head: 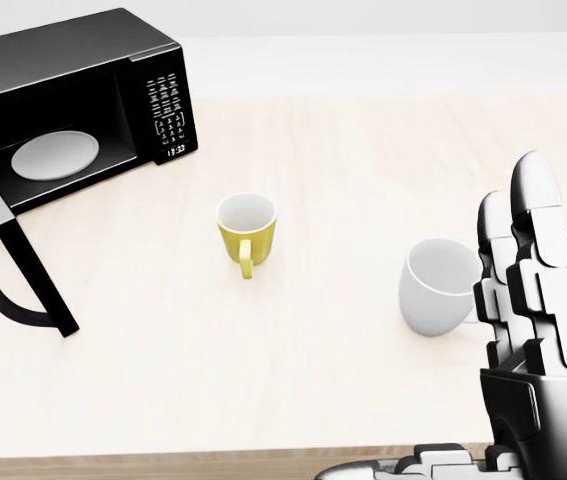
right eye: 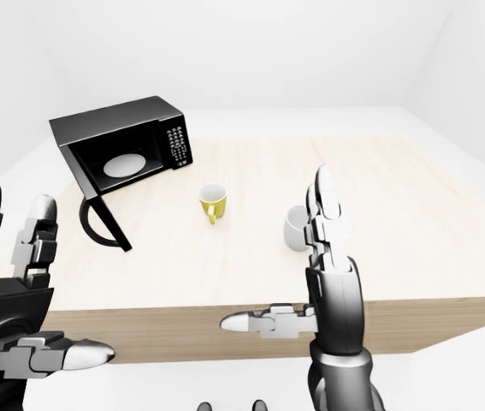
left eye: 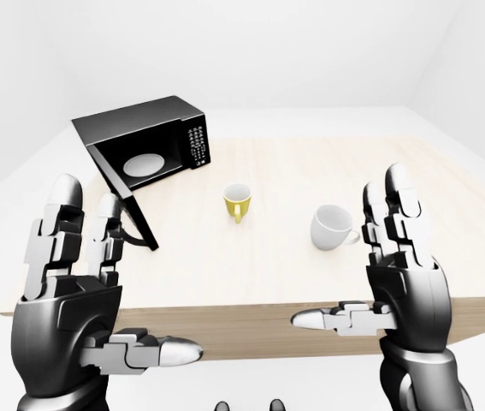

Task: Close the microwave.

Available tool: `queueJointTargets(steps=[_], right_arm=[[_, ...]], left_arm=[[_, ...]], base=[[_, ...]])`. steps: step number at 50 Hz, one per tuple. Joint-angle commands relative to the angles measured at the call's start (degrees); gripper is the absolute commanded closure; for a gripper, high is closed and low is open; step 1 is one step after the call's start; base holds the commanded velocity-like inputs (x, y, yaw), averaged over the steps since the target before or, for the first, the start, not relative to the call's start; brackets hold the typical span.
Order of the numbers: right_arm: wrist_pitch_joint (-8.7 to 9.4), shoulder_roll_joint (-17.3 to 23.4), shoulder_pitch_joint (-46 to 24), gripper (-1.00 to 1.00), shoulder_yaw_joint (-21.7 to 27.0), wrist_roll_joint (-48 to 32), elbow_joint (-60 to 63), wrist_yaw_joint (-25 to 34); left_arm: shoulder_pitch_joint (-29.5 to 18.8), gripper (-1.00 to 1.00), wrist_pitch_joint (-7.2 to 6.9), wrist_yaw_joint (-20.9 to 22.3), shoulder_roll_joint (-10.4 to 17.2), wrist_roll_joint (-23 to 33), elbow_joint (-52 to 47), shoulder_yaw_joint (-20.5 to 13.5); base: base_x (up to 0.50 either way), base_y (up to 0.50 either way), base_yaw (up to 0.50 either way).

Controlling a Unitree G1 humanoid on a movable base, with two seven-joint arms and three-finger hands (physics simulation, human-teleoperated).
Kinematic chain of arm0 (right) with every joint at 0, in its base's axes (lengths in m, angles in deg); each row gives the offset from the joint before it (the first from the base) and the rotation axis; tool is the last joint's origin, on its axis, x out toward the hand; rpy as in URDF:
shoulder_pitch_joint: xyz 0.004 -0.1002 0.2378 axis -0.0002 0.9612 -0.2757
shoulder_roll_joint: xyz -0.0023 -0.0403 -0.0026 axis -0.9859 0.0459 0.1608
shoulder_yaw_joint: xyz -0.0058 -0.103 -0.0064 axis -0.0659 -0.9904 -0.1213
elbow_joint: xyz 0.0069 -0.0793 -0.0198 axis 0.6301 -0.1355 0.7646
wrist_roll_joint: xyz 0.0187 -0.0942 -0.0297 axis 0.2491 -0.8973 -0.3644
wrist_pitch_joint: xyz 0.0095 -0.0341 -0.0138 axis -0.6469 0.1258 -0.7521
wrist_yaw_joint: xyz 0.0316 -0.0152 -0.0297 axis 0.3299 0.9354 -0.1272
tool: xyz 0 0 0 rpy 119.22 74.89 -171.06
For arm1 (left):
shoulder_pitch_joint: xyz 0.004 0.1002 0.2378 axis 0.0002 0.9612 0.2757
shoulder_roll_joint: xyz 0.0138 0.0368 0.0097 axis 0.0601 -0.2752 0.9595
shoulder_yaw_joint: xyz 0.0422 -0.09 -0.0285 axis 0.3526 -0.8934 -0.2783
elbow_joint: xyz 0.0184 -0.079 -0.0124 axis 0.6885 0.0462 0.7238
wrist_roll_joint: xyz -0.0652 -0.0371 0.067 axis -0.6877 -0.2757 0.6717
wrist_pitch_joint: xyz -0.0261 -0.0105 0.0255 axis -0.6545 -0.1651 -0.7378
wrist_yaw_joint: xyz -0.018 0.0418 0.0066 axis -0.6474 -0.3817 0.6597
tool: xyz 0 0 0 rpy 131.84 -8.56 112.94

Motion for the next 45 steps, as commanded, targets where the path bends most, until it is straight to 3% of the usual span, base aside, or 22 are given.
queueJointTargets(steps=[1, 12, 45], right_arm=[[0.00, 0.3, 0.0, -1.00, -0.9, -0.9, -0.6, -0.4], [0.00, 0.4, 0.0, -1.00, -1.3, -1.0, -0.9, -0.5], [0.00, 0.6, -0.1, -1.00, -1.4, -0.7, -2.6, -0.5]], left_arm=[[0.3, -1.00, 0.00, 0.0, 0.4, -0.1, -0.1, 0.0], [0.3, -1.00, 0.00, -0.3, 0.8, -0.6, -0.1, -0.3], [0.0, -1.00, 0.00, 1.8, -1.4, 1.4, -0.1, -0.4]], base=[[0.00, 0.50, 0.00], [0.00, 0.50, 0.00], [0.00, 0.50, 0.00]])
